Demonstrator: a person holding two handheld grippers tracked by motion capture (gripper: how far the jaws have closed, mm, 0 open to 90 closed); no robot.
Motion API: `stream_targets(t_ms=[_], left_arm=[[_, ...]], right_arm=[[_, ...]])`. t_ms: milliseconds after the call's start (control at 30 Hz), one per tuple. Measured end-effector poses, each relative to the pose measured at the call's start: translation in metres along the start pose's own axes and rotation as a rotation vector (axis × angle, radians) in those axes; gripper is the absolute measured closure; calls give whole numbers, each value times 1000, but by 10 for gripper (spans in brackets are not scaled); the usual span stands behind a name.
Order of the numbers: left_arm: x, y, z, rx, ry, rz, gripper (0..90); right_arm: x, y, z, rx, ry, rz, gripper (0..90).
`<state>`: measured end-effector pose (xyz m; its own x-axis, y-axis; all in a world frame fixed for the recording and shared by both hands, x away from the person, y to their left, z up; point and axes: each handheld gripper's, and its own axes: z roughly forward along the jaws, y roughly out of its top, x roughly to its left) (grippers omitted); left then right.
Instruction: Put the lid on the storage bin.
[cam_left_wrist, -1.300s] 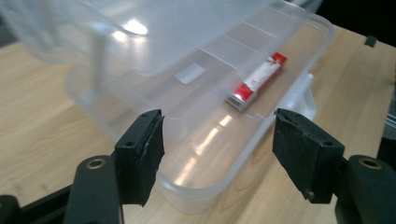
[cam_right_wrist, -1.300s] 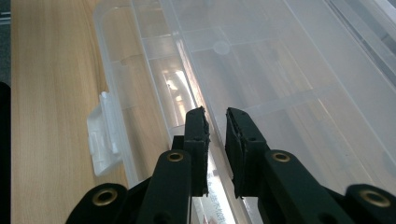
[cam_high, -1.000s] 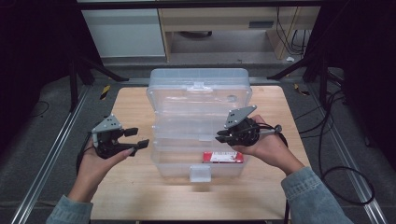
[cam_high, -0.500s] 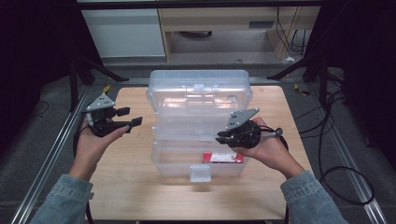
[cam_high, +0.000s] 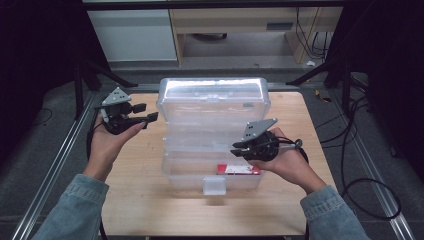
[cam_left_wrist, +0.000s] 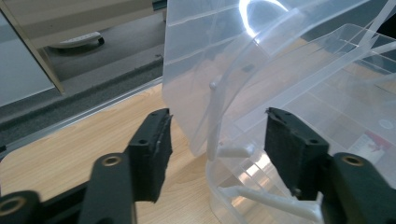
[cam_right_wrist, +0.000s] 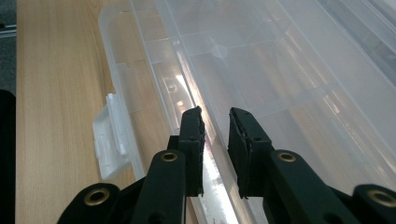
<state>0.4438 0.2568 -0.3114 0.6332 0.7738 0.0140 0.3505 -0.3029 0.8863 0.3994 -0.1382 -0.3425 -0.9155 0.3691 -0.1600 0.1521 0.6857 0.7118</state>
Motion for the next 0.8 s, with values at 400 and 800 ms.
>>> stream_targets(t_ms=[400,800], left_arm=[[-7,1,8,23,-29,3,514],[-15,-5,5,25,-74,13,676]], right_arm=[[5,-6,3,-1,7,2,754],[10,-10,-3,-33,-29,108,524]])
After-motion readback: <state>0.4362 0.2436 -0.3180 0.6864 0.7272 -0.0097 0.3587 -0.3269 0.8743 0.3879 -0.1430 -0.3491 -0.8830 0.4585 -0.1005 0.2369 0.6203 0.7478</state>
